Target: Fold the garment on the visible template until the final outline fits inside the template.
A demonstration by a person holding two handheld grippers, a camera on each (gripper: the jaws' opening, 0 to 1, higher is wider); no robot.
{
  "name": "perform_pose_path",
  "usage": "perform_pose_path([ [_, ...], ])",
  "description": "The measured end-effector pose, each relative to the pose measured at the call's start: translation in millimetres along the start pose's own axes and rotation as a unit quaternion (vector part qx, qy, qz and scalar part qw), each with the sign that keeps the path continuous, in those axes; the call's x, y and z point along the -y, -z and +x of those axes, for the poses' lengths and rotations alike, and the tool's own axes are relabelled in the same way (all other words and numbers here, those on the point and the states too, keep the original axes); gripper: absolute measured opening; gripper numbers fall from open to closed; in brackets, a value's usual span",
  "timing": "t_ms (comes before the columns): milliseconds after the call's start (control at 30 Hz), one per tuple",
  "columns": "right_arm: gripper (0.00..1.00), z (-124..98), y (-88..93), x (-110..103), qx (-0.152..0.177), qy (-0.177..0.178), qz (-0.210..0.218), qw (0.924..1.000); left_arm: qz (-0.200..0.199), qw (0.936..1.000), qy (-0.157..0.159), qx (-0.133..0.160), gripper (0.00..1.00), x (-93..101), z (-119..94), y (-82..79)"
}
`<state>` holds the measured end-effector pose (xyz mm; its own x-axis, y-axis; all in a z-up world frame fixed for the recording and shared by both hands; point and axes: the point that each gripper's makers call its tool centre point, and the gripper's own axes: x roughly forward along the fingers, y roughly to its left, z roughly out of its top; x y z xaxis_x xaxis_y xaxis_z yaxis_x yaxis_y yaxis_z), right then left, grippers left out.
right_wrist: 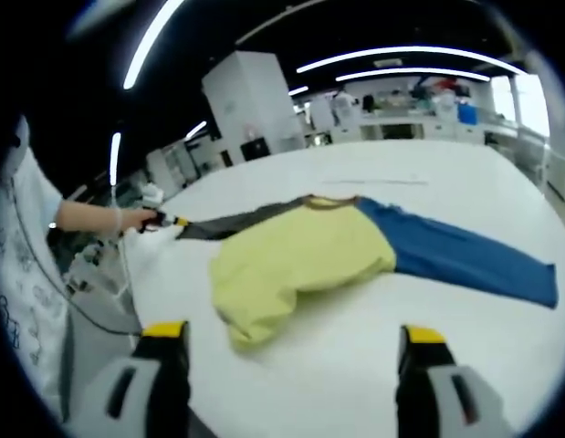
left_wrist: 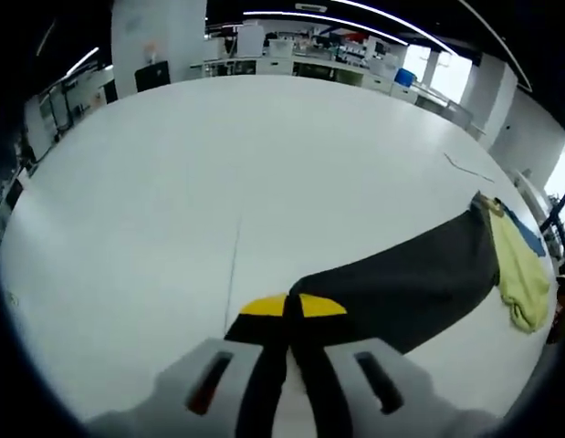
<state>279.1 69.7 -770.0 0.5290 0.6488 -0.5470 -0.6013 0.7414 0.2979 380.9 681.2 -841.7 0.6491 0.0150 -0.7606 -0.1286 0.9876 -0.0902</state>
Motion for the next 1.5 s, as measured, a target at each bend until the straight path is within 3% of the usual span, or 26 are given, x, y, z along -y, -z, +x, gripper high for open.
perform_pose_path([
  [133, 0.95, 0, 0.9, -1, 0.002, -0.001, 0.004, 1.0, -0.018, 0.9998, -0.002, -0.007, 0.0, 0.7, -3, 6.7],
  [367, 0.95, -1, 1.6, -5, 0.001, -0.004, 0.002, 1.0, -0.013, 0.9998, -0.004, -0.014, 0.0, -1.4, -11, 17.0],
  [767, 0.95, 1, 1.5, -7, -0.001, -0.007, -0.001, 1.0, -0.013, 0.9999, -0.009, 0.005, 0.01, -5.5, -7, 14.9],
  [867, 0.95, 0, 1.8, -8, -0.001, -0.007, -0.001, 1.0, -0.001, 0.9997, -0.018, 0.017, 0.09, -7.0, -11, 17.1],
  [967, 0.95, -2, 3.3, -6, -0.002, -0.006, -0.001, 1.0, -0.004, 0.9997, -0.003, 0.024, 0.18, -3.2, -13, 18.3],
  [1067, 0.95, -3, 4.0, -4, -0.001, -0.005, 0.001, 1.0, 0.021, 0.9993, 0.008, 0.03, 0.37, 3.9, -15, 19.4],
  [1200, 0.95, -3, 3.8, -5, -0.001, -0.006, -0.004, 1.0, 0.028, 0.9977, 0.031, 0.054, 0.72, 14.2, -18, 15.1],
  [1400, 0.95, -3, 4.6, -6, 0.005, -0.007, -0.002, 1.0, 0.052, 0.9925, 0.066, 0.089, 0.84, 33.7, -33, 10.2],
  [1500, 0.95, -2, 5.7, -7, 0.008, -0.01, -0.001, 0.9999, 0.058, 0.9887, 0.089, 0.106, 0.87, 52.7, -49, 7.7],
])
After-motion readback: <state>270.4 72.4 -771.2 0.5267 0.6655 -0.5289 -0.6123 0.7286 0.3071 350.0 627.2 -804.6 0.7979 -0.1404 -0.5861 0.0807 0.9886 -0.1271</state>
